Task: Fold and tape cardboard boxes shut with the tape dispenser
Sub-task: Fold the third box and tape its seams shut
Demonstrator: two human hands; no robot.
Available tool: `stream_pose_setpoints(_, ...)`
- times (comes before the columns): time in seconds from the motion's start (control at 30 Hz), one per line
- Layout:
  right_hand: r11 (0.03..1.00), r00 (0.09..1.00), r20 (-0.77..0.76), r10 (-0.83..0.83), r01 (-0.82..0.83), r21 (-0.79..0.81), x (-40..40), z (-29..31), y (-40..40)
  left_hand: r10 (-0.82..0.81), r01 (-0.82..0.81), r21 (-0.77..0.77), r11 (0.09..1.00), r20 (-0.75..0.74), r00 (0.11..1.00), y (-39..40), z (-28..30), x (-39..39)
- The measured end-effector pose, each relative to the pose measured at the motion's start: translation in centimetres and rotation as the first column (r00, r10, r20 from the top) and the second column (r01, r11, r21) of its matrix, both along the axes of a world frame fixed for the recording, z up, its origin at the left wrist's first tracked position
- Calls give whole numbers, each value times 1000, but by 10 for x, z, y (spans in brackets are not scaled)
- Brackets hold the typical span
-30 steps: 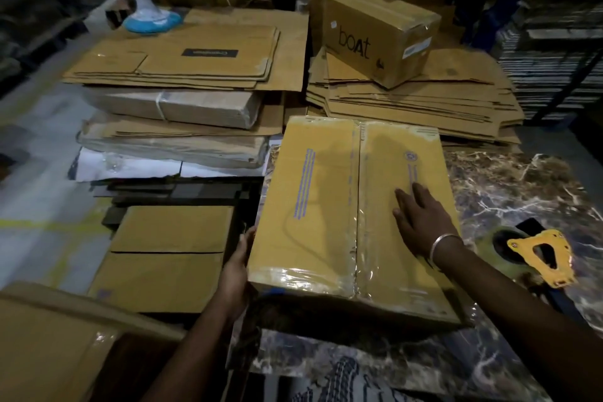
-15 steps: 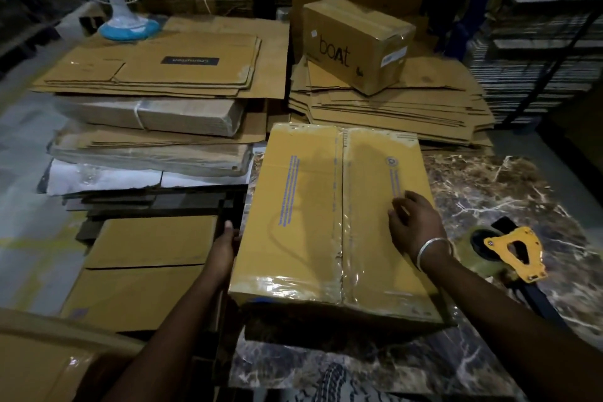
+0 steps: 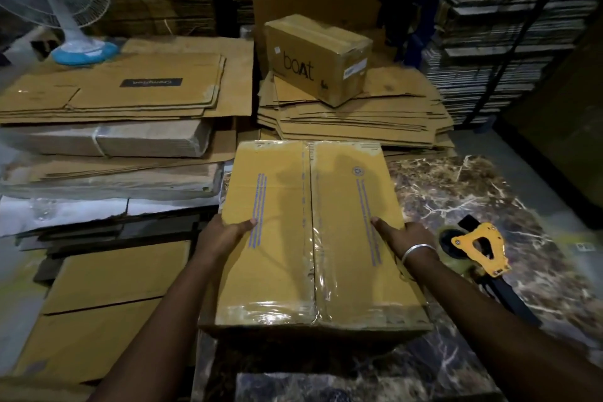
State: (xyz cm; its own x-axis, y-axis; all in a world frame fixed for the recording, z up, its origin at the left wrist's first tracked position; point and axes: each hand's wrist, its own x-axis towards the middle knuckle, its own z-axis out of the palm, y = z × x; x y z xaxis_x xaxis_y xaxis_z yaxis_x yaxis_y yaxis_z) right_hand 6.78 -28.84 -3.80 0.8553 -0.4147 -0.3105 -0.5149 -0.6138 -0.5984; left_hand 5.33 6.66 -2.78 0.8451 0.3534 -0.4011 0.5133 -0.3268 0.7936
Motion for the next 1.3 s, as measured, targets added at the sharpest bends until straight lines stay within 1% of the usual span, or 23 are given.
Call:
stream_pose_setpoints(0.1,1000,1000,1,21,-21,-12,-1,2,0,-15,14,53,999,18,1000,-2,3,-3)
stream_pose_setpoints(0.17,999,1000,2,23,-23,-36,0,4,-4,-16,16,81,997,0,1000,-3,7,1)
stream_pose_setpoints(0.27,998,999,-27,25,-27,-57,5,17,-14,-12,13,80,997,-23,1000,-8,18,9)
stream_pose_setpoints(0.33,999,1000,1,27,-27,-21,10,34,-25,5,-4,69,998,-17,1000,-15,29,15)
stream_pose_setpoints(0.43,1000,997,81,20,-21,21,21,68,-53,6,-7,24,1000,44,999,-41,53,25)
stream_pose_setpoints(0.53,999,992,119,40,-41,8,29,104,-96,0,1,-2,1000,124,992,-84,81,36)
stream_pose_setpoints(0.6,998,987,159,20,-30,61,31,119,-135,-3,1,19,1000,127,992,-119,96,46)
stream_pose_setpoints(0.67,993,981,193,5,-27,113,30,131,-180,7,-9,17,1000,92,996,-161,108,56)
stream_pose_setpoints(0.73,996,982,189,9,-26,85,29,141,-232,-7,9,-31,999,50,999,-204,110,69)
stream_pose_setpoints(0.83,991,980,194,-35,9,130,25,159,-316,-18,21,-81,997,34,999,-272,98,92)
stream_pose_setpoints(0.9,991,978,196,-68,44,125,20,169,-376,-33,36,-79,996,48,998,-334,107,94)
stream_pose_setpoints(1.0,988,974,199,-104,78,133,15,177,-464,-79,84,-117,989,48,996,-441,129,89)
stream_pose_setpoints(1.1,988,975,183,-128,109,110,14,178,-523,-101,110,-102,989,89,991,-513,140,86)
stream_pose_setpoints(1.3,969,954,169,-245,240,51,25,167,-632,-182,197,-162,967,107,978,-630,126,121)
